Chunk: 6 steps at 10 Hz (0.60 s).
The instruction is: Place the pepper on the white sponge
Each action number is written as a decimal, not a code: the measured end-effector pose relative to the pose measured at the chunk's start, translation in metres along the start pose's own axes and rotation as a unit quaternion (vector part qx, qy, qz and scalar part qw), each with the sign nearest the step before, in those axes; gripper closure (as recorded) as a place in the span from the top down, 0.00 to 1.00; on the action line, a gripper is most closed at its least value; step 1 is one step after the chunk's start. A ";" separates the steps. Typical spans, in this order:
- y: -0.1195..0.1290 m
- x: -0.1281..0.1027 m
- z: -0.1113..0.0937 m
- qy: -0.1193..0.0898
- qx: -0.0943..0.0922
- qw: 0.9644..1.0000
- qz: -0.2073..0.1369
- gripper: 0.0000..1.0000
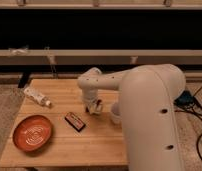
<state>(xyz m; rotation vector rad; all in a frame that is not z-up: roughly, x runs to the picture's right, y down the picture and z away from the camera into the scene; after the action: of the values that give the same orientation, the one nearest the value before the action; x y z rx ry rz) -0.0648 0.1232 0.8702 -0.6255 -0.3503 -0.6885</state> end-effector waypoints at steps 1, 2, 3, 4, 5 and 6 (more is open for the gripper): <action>0.000 0.000 0.000 0.001 0.000 1.000 -0.001 0.68; -0.001 -0.001 0.000 0.002 0.000 1.000 -0.001 0.77; -0.002 -0.001 0.000 0.003 0.001 1.000 -0.003 0.80; -0.003 -0.002 0.000 0.005 0.001 1.000 -0.005 0.80; -0.004 -0.004 0.000 0.007 0.001 1.000 -0.007 0.80; -0.005 -0.005 0.000 0.009 0.000 1.000 -0.009 0.80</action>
<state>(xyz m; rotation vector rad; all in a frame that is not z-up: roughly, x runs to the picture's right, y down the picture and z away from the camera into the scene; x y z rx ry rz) -0.0714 0.1225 0.8699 -0.6160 -0.3397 -0.7107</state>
